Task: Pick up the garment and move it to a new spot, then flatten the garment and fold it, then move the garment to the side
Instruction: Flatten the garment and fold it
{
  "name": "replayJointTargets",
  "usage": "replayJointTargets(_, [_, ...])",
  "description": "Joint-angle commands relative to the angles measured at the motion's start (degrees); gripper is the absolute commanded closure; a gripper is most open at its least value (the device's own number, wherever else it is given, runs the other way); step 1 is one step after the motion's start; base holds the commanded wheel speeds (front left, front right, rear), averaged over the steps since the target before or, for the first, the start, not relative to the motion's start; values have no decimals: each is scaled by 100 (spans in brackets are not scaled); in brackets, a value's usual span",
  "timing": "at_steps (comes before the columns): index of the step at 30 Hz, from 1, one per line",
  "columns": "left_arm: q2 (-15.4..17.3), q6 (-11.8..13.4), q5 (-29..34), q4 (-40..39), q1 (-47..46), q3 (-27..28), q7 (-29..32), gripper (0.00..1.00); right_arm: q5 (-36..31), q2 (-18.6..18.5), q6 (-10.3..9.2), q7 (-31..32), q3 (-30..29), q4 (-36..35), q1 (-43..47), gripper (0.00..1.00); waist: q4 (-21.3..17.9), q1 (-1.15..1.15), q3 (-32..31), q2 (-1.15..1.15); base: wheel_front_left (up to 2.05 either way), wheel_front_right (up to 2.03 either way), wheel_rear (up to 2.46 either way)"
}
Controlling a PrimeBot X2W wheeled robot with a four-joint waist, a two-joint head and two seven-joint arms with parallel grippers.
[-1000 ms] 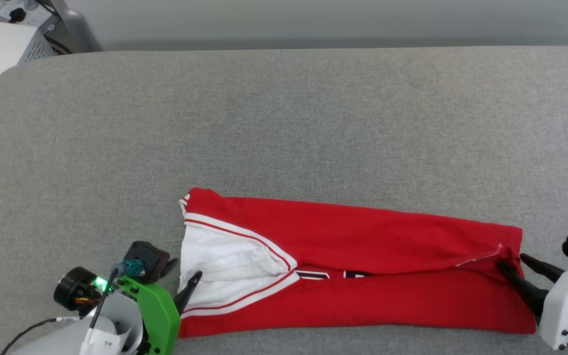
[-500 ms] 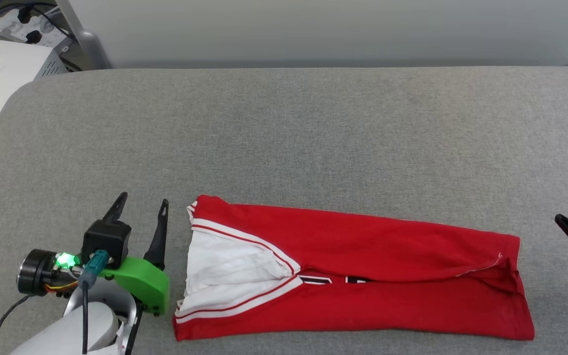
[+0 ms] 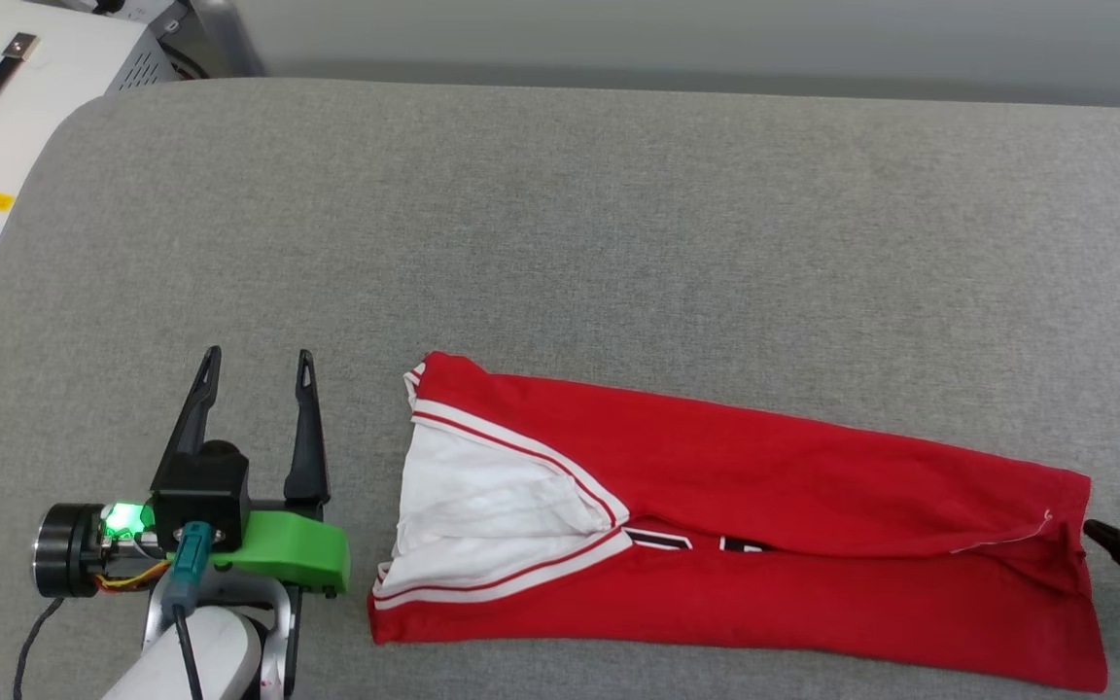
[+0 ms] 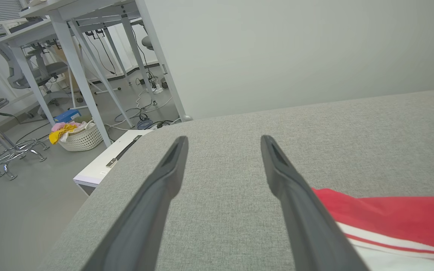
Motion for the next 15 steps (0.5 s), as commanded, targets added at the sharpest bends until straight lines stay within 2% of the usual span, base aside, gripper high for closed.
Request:
replayJointTargets(1, [-137, -68, 136, -7, 143, 142, -33, 0, 18, 56, -2, 44, 92, 21, -92, 0, 141, 0, 149, 0, 0, 0, 0])
replayJointTargets(15, [-1262, -767, 1279, 101, 693, 1255, -33, 0, -94, 514, -2, 77, 1405, 415, -236, 0, 284, 0, 388, 0, 0, 0, 0])
